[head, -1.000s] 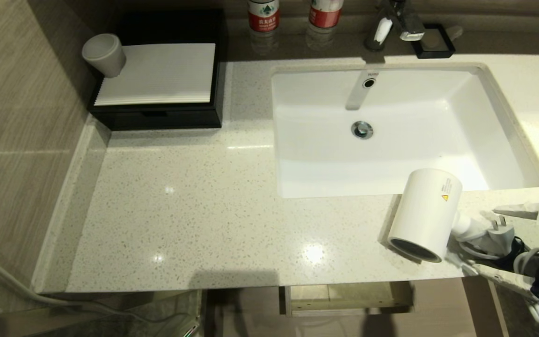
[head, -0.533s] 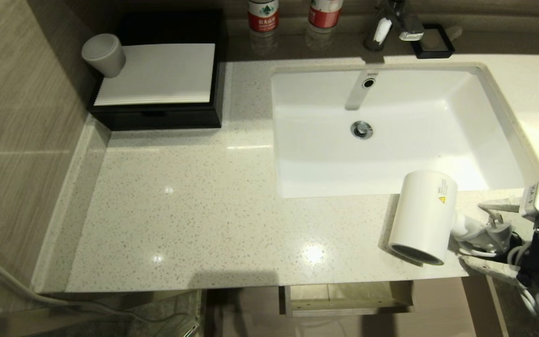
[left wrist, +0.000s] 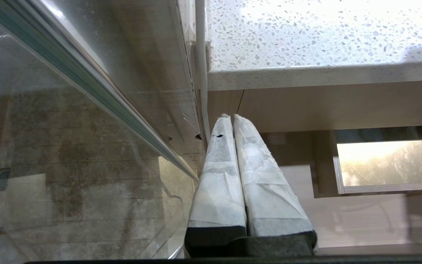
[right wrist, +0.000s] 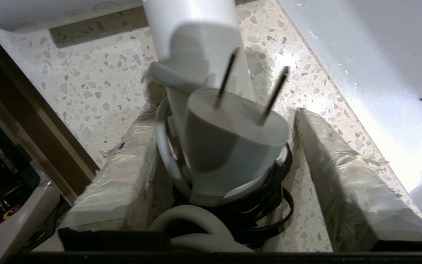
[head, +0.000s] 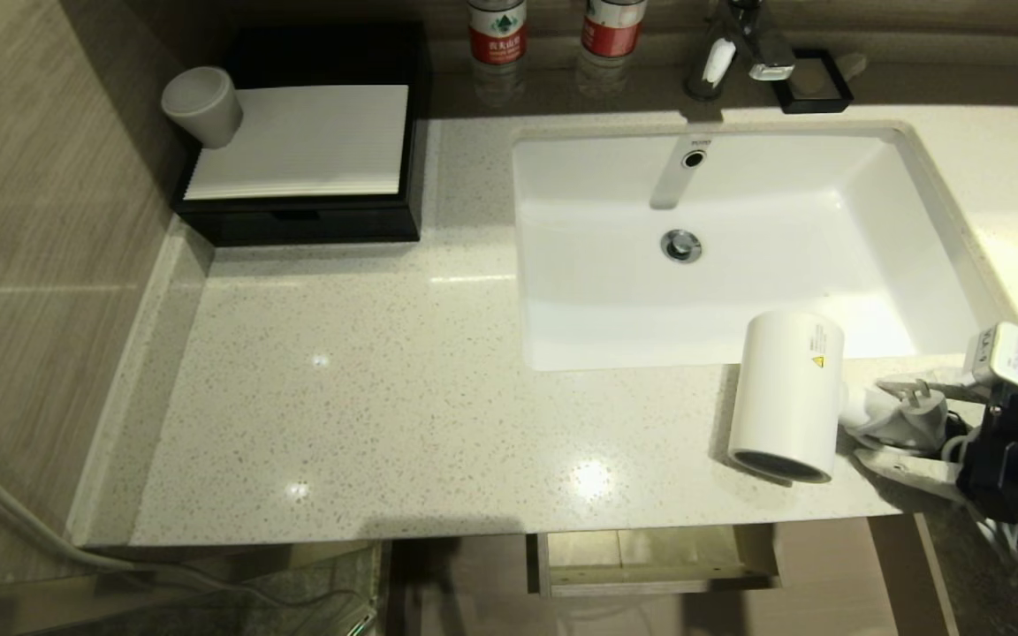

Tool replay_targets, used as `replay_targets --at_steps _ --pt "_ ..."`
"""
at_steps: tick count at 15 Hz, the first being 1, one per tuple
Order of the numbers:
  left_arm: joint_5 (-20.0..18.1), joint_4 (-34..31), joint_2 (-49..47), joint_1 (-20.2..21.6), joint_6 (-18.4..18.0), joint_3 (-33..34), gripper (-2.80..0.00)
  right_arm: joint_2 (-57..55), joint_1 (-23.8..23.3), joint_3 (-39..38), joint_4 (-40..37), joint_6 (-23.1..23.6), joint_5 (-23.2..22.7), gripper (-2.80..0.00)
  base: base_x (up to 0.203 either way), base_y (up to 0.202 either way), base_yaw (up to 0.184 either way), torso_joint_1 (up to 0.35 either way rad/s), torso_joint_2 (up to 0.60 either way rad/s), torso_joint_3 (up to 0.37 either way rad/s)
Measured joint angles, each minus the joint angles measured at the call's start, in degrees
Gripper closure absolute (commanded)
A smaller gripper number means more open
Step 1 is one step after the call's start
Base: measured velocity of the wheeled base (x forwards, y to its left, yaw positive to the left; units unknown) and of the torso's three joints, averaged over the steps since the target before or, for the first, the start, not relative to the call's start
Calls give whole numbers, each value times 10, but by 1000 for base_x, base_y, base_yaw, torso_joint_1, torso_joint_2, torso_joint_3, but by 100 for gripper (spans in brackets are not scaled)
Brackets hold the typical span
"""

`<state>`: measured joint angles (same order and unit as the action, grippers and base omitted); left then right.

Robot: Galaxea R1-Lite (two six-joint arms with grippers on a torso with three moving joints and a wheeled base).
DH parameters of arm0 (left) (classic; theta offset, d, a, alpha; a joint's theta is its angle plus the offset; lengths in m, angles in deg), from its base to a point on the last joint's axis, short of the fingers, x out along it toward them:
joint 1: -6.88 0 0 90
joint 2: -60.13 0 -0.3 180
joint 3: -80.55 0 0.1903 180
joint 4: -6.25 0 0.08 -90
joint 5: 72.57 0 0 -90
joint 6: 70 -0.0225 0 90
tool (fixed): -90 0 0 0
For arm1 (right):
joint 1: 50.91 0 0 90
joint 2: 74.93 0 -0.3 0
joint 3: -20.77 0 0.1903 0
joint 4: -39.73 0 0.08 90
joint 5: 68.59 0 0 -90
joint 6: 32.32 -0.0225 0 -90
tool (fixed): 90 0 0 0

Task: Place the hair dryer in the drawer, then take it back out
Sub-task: Pick up the hairdryer, then put it into the drawer

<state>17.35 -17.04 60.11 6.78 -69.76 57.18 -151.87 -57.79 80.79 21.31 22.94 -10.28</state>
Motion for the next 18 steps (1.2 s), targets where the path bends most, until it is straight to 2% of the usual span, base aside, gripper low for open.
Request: replay_targets --at_steps 9,18 --pt "0 0 0 0 0 0 0 37 -5 14 -3 -1 5 0 0 0 0 19 -38 -20" --pt "0 0 0 0 0 0 0 104 -5 10 -4 -37 4 0 0 0 0 9 -16 -8"
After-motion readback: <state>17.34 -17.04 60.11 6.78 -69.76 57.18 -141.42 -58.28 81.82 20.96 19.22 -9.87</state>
